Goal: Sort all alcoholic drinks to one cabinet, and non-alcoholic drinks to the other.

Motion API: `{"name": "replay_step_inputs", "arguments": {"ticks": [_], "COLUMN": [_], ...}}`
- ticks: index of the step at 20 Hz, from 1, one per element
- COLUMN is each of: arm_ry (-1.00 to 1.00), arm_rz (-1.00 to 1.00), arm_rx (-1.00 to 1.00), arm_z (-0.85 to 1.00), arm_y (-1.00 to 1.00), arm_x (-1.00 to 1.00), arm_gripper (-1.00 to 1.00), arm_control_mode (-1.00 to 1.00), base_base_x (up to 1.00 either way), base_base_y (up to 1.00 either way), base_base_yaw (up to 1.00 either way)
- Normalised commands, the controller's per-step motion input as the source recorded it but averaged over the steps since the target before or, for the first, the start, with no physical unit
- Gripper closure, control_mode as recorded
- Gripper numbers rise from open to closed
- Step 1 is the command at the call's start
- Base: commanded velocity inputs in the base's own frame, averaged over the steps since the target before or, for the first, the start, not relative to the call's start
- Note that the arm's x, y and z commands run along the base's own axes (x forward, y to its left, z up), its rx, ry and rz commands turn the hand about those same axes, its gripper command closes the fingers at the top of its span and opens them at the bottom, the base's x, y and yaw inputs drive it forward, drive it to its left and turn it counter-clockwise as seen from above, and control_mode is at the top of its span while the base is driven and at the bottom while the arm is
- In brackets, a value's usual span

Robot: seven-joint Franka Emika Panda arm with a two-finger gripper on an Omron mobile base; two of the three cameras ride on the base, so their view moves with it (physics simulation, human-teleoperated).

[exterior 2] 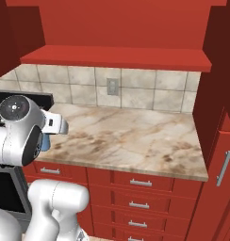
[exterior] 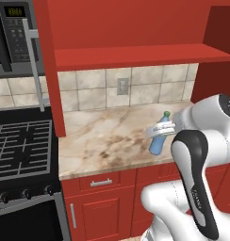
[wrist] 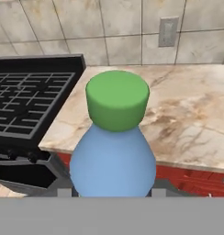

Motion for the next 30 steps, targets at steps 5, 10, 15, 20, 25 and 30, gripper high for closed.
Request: {"name": "replay_step_inputs", "arguments": {"ticks": [5,10,15,20,25,30], "arm_ry": [-0.21,-0.17,-0.11,-0.11,-0.05,-0.08], "arm_rz": [0.00,0.00,0.00,0.00,0.00,-0.01], "arm_rx": [0.00,0.00,0.00,0.02,0.00,0.00], "arm_z": [0.85,0.82,0.66,0.38,0.16,0.20], "arm_y": [0.00,0.00,0.03,-0.02,0.02,0.02], "arm_x": [0.00,0.09,0.21,0.15,0.19,0.14], "arm_gripper": [1.00,1.00,1.00,1.00,1.00,1.00], "arm_control_mode": [-1.00,-1.00,-1.00,-1.00,-1.00,-1.00], "base_base_x": [0.00,0.00,0.00,0.00,0.00,0.00], "base_base_y": [0.00,0.00,0.00,0.00,0.00,0.00], "base_base_yaw": [0.00,0.00,0.00,0.00,0.00,0.00]}}
